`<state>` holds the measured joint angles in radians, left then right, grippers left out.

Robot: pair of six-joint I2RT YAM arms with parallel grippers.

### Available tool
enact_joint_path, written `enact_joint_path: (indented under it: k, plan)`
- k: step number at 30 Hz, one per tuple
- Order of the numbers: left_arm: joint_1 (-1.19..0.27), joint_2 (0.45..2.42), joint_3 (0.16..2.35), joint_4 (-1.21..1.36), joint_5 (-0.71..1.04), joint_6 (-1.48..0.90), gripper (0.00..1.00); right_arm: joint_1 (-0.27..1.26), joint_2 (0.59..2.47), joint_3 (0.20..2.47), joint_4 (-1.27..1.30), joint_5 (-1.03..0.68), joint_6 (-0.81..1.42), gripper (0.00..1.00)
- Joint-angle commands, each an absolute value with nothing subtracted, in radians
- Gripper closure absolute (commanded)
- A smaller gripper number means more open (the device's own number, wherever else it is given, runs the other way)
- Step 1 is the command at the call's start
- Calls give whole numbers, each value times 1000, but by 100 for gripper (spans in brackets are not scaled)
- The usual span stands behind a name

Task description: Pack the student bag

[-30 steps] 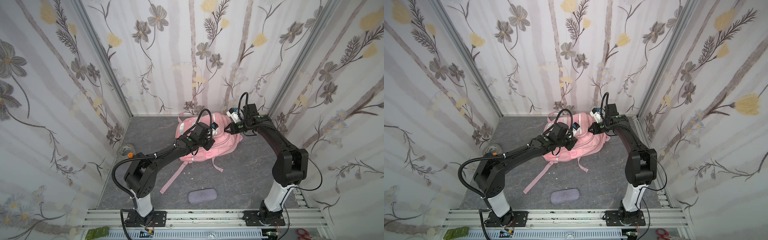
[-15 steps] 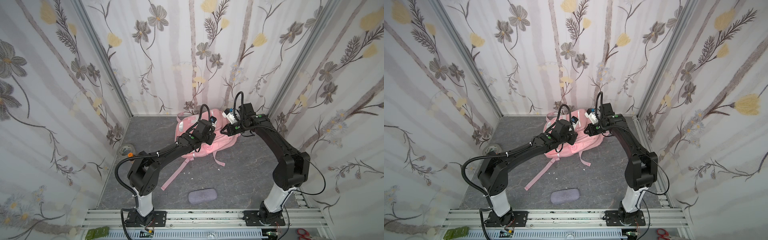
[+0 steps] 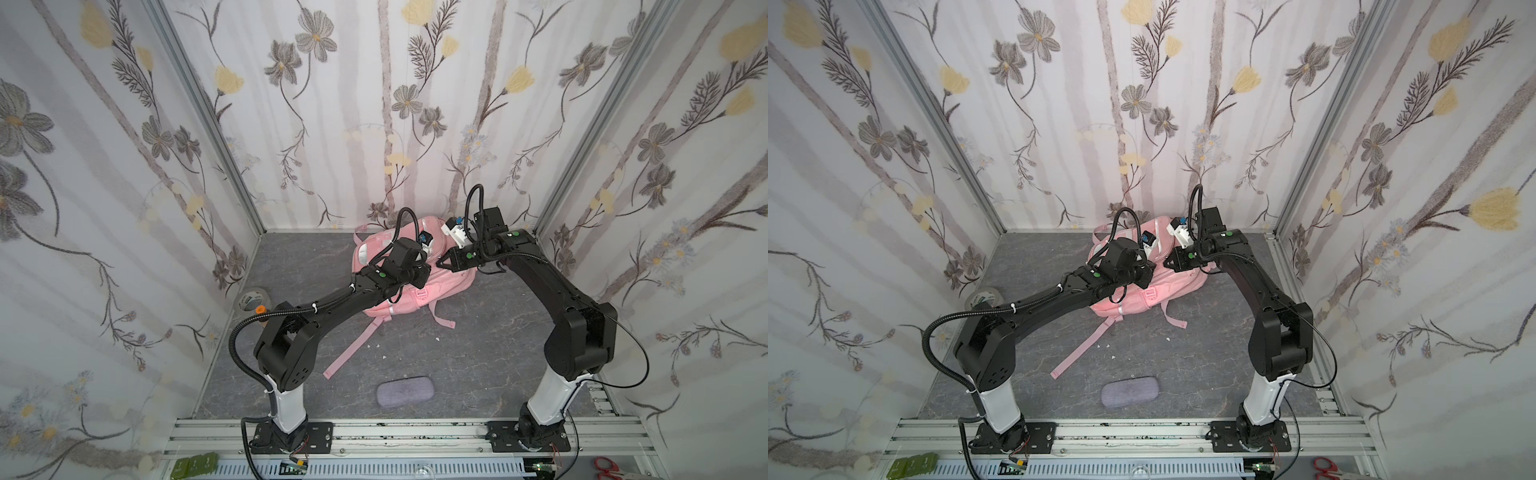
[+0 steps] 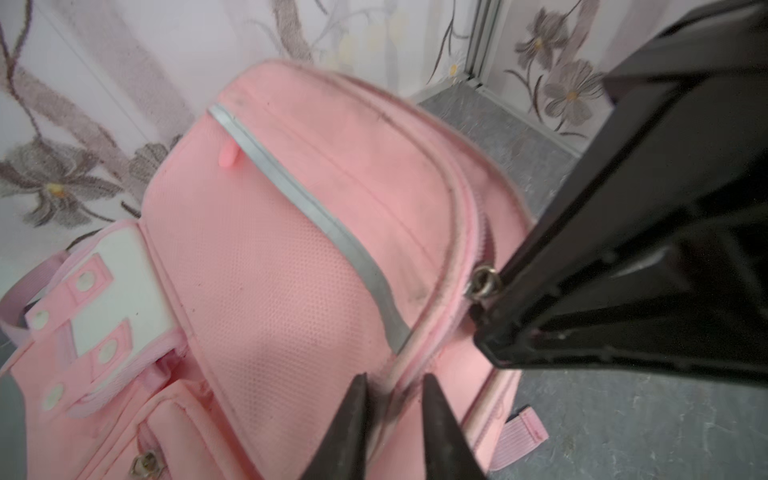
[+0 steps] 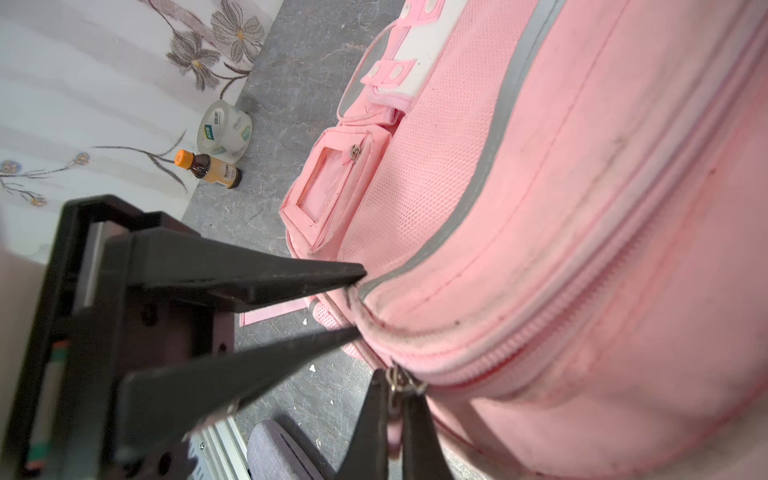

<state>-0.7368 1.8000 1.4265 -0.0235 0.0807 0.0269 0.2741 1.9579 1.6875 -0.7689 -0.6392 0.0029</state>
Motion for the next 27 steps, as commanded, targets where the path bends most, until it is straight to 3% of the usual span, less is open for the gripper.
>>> enact_joint_path:
  k: [1, 11, 13, 17, 27]
  plan:
    - [-711, 1768, 1384, 39, 191, 91, 53, 263, 1966, 1710, -732, -753, 12, 100]
    - [-662, 1777, 1376, -63, 250, 320, 56, 254, 1970, 1708, -768, -754, -11, 100]
    - [-662, 1799, 1404, -78, 240, 330, 65, 255, 1970, 1707, -772, -755, -10, 100]
    - [-661, 1842, 1446, -104, 199, 337, 100, 256, 1970, 1706, -779, -751, -16, 100]
    - [-664, 1795, 1402, 29, 186, 215, 100, 303, 1981, 1704, -774, -722, -5, 100]
